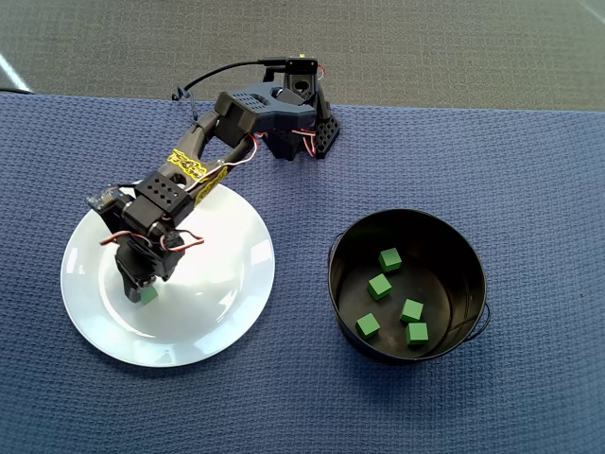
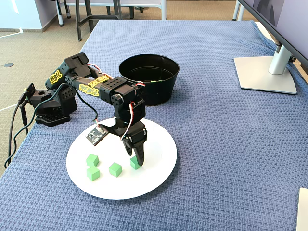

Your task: Pick up the green cubes from the white plate and place them in the black recipient

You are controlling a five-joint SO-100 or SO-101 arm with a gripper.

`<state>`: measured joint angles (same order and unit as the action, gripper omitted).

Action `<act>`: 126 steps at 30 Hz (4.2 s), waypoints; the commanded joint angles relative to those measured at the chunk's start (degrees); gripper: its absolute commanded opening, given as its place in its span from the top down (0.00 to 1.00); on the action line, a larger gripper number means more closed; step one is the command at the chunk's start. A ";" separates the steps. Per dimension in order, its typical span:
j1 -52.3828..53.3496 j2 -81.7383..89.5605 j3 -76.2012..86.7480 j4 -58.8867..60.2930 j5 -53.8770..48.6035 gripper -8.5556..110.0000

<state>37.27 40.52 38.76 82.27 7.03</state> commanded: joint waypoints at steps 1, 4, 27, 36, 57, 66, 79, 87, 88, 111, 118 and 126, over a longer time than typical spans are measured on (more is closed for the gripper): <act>1.14 0.26 -3.25 -0.62 0.97 0.82; 1.32 0.26 -3.25 -0.62 1.41 0.87; -10.81 43.68 33.93 -6.15 1.76 0.93; -29.97 66.09 42.98 -3.60 1.05 0.93; -62.84 53.88 43.86 -16.88 3.25 0.69; -41.57 61.08 37.09 -4.66 3.87 0.73; 3.96 39.29 37.79 -10.02 7.56 0.77; 10.11 24.87 25.40 -8.61 5.10 0.75; 10.02 23.47 23.82 -8.17 4.04 0.74; 8.44 10.81 13.89 -8.17 -27.07 0.76; 9.40 7.29 10.20 -8.61 -27.77 0.77; 9.67 6.33 9.40 -8.96 -27.69 0.93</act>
<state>46.23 45.53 51.06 74.18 -20.13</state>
